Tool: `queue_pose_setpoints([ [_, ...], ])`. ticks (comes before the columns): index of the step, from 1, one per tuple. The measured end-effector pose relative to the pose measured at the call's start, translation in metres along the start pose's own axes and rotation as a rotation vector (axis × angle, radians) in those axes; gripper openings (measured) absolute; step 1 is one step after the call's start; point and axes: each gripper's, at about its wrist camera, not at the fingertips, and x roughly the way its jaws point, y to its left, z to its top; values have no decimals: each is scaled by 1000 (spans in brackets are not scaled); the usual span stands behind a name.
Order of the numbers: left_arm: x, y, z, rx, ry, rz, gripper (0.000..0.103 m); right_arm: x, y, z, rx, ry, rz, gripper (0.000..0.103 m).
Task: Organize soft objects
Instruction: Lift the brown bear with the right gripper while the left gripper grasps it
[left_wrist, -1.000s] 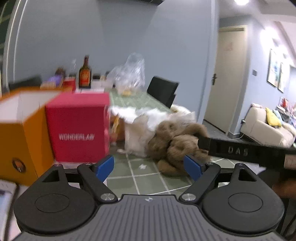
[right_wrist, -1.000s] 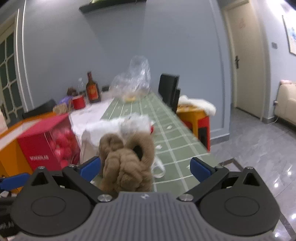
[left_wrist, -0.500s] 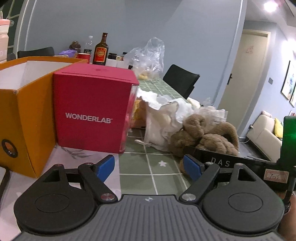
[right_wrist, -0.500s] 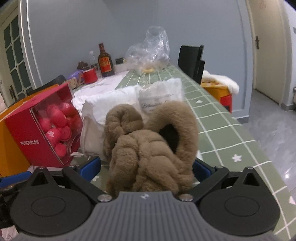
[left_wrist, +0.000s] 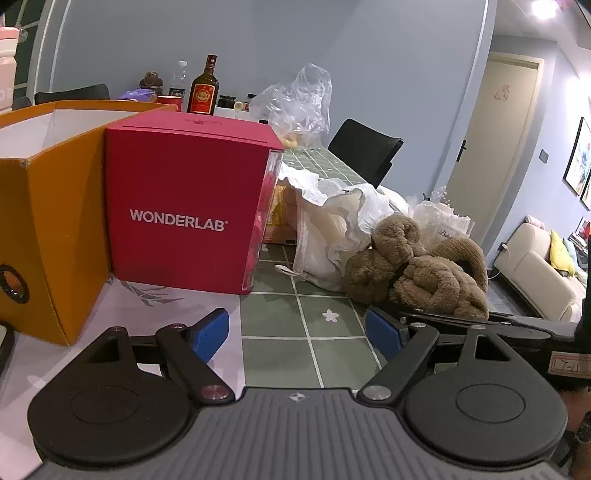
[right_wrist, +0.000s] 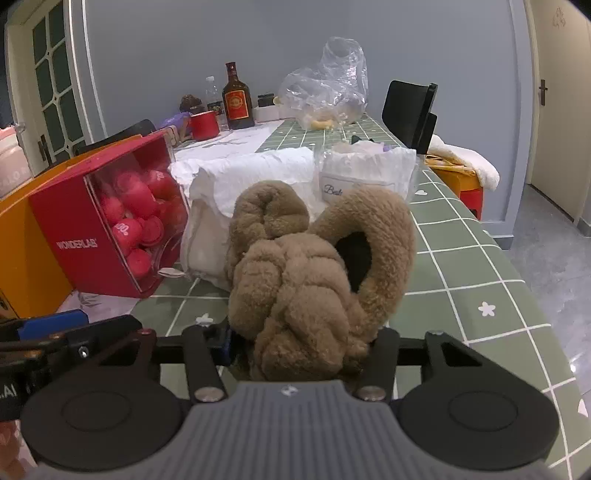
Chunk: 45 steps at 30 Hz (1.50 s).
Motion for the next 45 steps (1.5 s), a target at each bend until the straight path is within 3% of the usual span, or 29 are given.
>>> queue_pose_setpoints([
  [12, -20, 13, -4, -31, -8, 33, 98, -31, 8, -16, -5, 11, 56, 42],
  [20, -36, 20, -8, -58, -11, 27, 98, -51, 20, -28, -28, 32, 87, 43],
  [29, -48, 21, -9, -48, -30, 39, 98, -74, 18, -30, -9, -5, 60, 79],
  [32, -51, 20, -10, -40, -31, 34, 98, -85, 17, -31, -29, -26, 61, 84],
  [43, -46, 5, -13, -27, 12, -50, 98, -109, -10, -35, 33, -82, 114, 85],
  [45, -44, 0, -10, -31, 18, -56, 98, -122, -22, -31, 82, -130, 145, 95],
])
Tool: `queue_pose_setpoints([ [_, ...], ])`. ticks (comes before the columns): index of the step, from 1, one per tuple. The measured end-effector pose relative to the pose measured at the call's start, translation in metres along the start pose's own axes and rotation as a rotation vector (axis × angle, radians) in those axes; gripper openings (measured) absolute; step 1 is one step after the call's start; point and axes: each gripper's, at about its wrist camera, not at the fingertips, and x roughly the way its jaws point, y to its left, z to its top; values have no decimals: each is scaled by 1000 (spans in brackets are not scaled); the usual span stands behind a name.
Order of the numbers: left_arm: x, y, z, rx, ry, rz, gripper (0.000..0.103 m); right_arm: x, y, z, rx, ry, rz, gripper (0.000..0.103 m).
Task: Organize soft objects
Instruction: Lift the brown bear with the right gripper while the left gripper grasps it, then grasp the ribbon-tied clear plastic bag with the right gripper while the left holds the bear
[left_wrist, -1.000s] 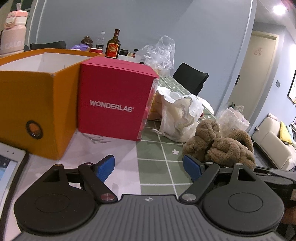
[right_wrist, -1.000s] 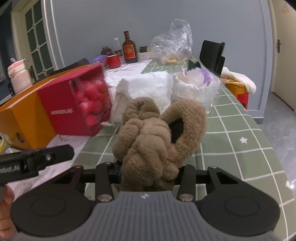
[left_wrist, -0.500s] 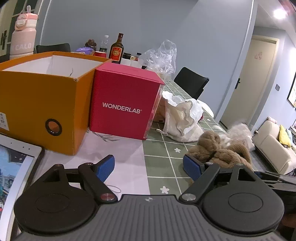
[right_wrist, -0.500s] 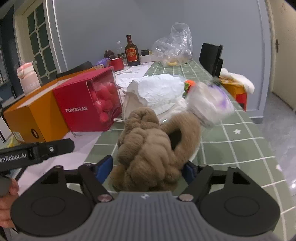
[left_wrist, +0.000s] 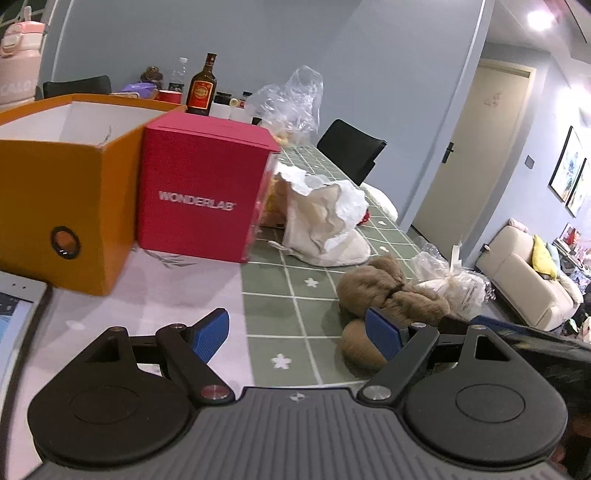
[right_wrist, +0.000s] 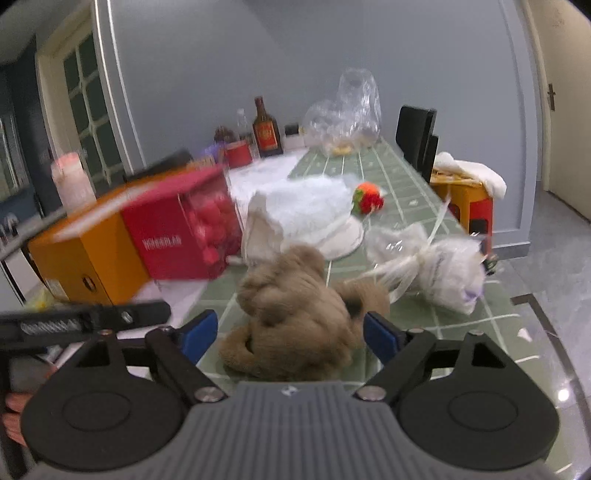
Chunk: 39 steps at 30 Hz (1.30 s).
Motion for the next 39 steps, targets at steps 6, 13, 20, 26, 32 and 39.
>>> queue_pose_setpoints([
  [6, 18, -37, 22, 34, 18, -74, 98, -19, -29, 33, -40, -141, -71, 100],
  [13, 58, -83, 21, 54, 116, -51, 98, 31, -58, 49, -376, -33, -159, 100],
  [20, 83, -90, 14, 1, 163, -18, 100, 62, -90, 51, -415, 56, -54, 100],
  [26, 103, -87, 8, 35, 190, -48, 103, 78, -98, 45, -396, 107, -31, 99],
  [32, 97, -79, 5, 41, 177, -105, 84, 76, -99, 42, -388, 95, 32, 99],
  [39, 72, -47, 4, 19, 207, -158, 76, 79, -87, 40, -476, 106, 15, 100],
])
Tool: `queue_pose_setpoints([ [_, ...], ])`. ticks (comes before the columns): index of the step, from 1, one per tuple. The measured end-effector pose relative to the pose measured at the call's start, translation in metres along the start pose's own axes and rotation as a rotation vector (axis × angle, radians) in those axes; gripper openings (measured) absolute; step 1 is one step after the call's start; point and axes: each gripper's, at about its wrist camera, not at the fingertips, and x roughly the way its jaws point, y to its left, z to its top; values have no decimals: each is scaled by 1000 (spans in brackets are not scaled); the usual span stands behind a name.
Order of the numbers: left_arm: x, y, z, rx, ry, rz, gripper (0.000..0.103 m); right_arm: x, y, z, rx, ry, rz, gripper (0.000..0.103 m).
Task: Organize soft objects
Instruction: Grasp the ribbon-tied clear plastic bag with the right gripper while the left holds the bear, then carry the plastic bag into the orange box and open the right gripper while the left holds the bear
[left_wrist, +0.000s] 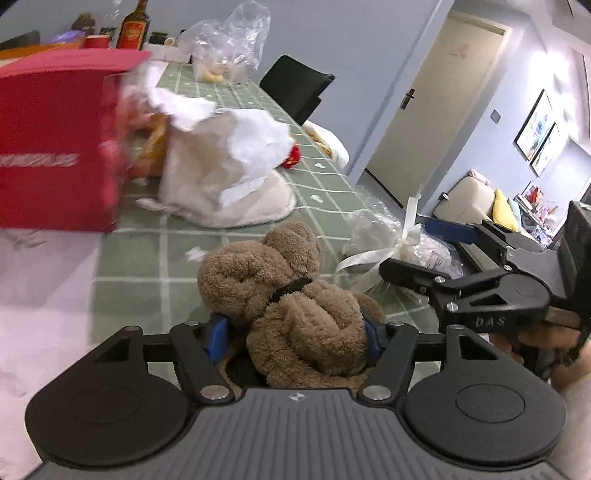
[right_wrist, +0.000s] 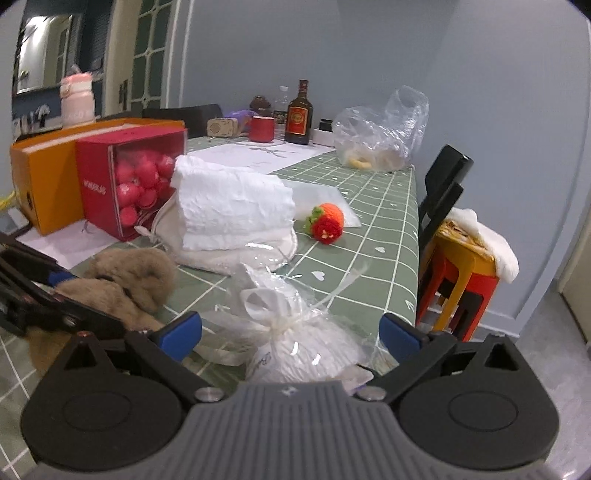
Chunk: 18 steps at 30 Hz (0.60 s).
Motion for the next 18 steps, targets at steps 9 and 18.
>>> queue_pose_setpoints([
  [9, -27, 29, -5, -22, 0, 25, 77, 23, 15, 3, -122, 94, -17, 88],
  [18, -36, 34, -8, -30, -13, 40, 75, 7, 41, 4, -119, 103, -38, 56],
])
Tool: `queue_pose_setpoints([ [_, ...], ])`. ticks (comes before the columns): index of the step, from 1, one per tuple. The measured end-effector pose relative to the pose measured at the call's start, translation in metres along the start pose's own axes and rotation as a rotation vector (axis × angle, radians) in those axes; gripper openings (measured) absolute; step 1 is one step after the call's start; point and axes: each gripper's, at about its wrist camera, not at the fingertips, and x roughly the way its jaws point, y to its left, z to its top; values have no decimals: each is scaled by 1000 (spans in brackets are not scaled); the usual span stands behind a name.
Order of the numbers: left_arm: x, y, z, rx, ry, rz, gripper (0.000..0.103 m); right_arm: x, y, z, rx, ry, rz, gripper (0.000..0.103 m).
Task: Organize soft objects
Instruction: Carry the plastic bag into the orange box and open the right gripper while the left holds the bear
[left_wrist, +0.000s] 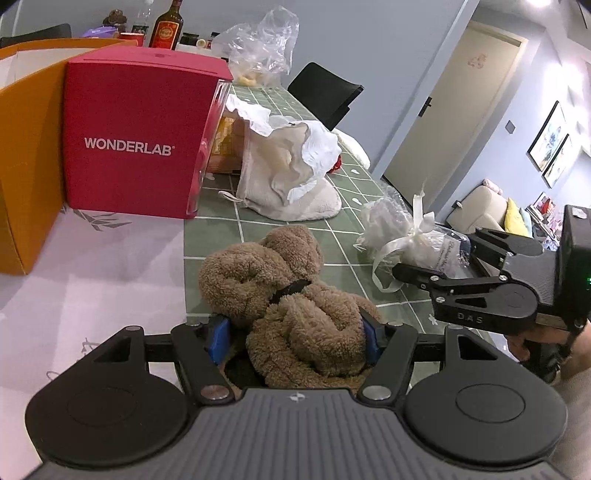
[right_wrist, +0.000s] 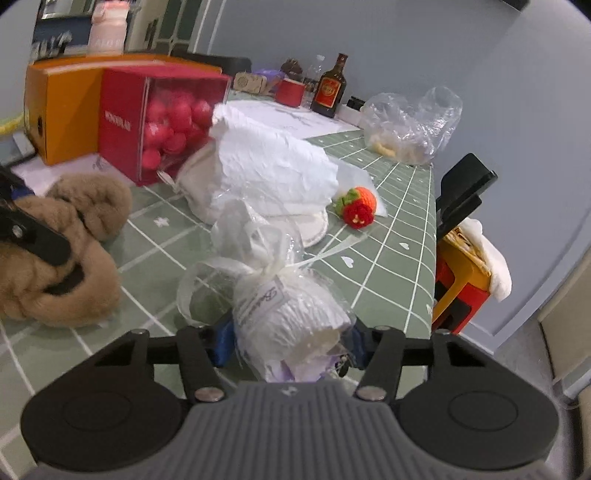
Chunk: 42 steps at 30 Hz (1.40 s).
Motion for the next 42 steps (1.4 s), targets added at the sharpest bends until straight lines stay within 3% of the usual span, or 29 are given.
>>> queue_pose_setpoints([
  [4, -6, 5, 0, -28, -16, -15, 75, -15, 7, -5, 163, -22, -74, 56],
  [9, -16, 7, -1, -26, -46, -36, 75, -45, 24, -16, 306, -183, -109, 54],
  [25, -89, -4, -6, 7, -232, -44, 75, -86, 97, 20, 228, -313, -23, 55],
  [29, -118, -3, -8, 14, -299, -18, 75, -97, 110, 33, 243, -355, 1, 55],
  [36, -180, 19, -8, 13, -339, 72, 75, -124, 154, 61, 218, -490, 49, 56],
  [42, -252, 48, -17, 1, -504, 229, 75, -126, 183, 94, 192, -580, 124, 56],
])
